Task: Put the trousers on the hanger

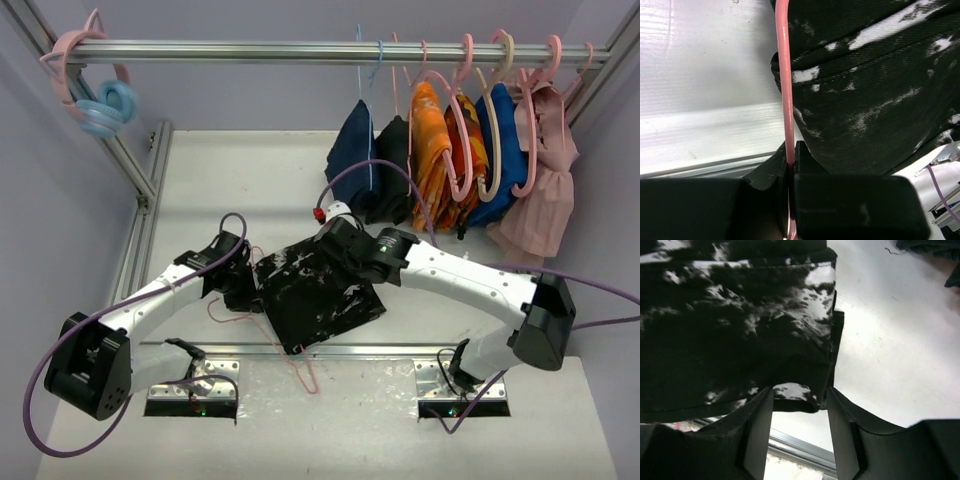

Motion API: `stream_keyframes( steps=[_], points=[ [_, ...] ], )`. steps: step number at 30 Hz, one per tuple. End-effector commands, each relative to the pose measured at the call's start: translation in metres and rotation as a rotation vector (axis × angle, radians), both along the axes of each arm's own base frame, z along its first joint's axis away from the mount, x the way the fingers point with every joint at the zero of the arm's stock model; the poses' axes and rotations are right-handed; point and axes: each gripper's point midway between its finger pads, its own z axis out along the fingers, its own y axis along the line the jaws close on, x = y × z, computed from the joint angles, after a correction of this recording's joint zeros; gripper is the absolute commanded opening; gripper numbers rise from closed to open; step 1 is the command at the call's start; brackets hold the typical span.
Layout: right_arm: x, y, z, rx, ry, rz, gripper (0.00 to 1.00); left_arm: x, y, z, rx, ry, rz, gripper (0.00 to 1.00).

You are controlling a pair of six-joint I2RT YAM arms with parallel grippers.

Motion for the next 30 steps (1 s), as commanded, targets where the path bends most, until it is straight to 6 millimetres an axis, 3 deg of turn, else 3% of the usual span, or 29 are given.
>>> stream_keyframes(
  steps=[1,5,8,13,16,19,21,24,25,26,27,30],
  points=[
    [-0.008,-0.01,-0.042,-0.005,0.058,-0.03,0.25,0.016,-0.012,0.013,-0.062,-0.068,-0.031,0.0],
    [-0.009,-0.04,-0.104,-0.063,0.149,-0.117,0.13,0.016,-0.014,0.016,-0.074,-0.078,-0.039,0.0],
    [-0.024,-0.068,-0.138,-0.124,0.219,-0.177,0.05,0.015,-0.015,0.017,-0.084,-0.083,-0.048,0.0],
    [-0.055,-0.087,-0.152,-0.066,0.262,-0.212,0.03,0.016,-0.016,0.02,-0.092,-0.1,-0.047,0.0],
    [-0.054,-0.08,-0.141,-0.012,0.247,-0.18,0.04,0.019,-0.017,0.021,-0.092,-0.106,-0.052,0.0],
    [-0.044,-0.071,-0.118,0.012,0.214,-0.148,0.04,0.019,-0.017,0.021,-0.09,-0.101,-0.056,0.0],
    [-0.035,-0.062,-0.093,0.051,0.17,-0.134,0.05,0.018,-0.017,0.021,-0.094,-0.101,-0.056,0.0],
    [-0.012,-0.041,-0.035,0.127,0.074,-0.097,0.06,0.017,-0.017,0.02,-0.094,-0.1,-0.054,0.0],
    [-0.008,-0.039,-0.03,0.122,0.062,-0.087,0.06,0.017,-0.016,0.02,-0.093,-0.1,-0.054,0.0],
    [0.004,-0.028,-0.006,0.14,0.025,-0.071,0.08,0.017,-0.016,0.02,-0.092,-0.097,-0.056,0.0],
    [0.012,-0.022,0.002,0.13,0.006,-0.059,0.09,0.017,-0.017,0.02,-0.093,-0.096,-0.057,0.0],
    [0.032,-0.013,-0.001,0.082,0.01,-0.041,0.11,0.016,-0.017,0.019,-0.092,-0.093,-0.06,0.0]
  ],
)
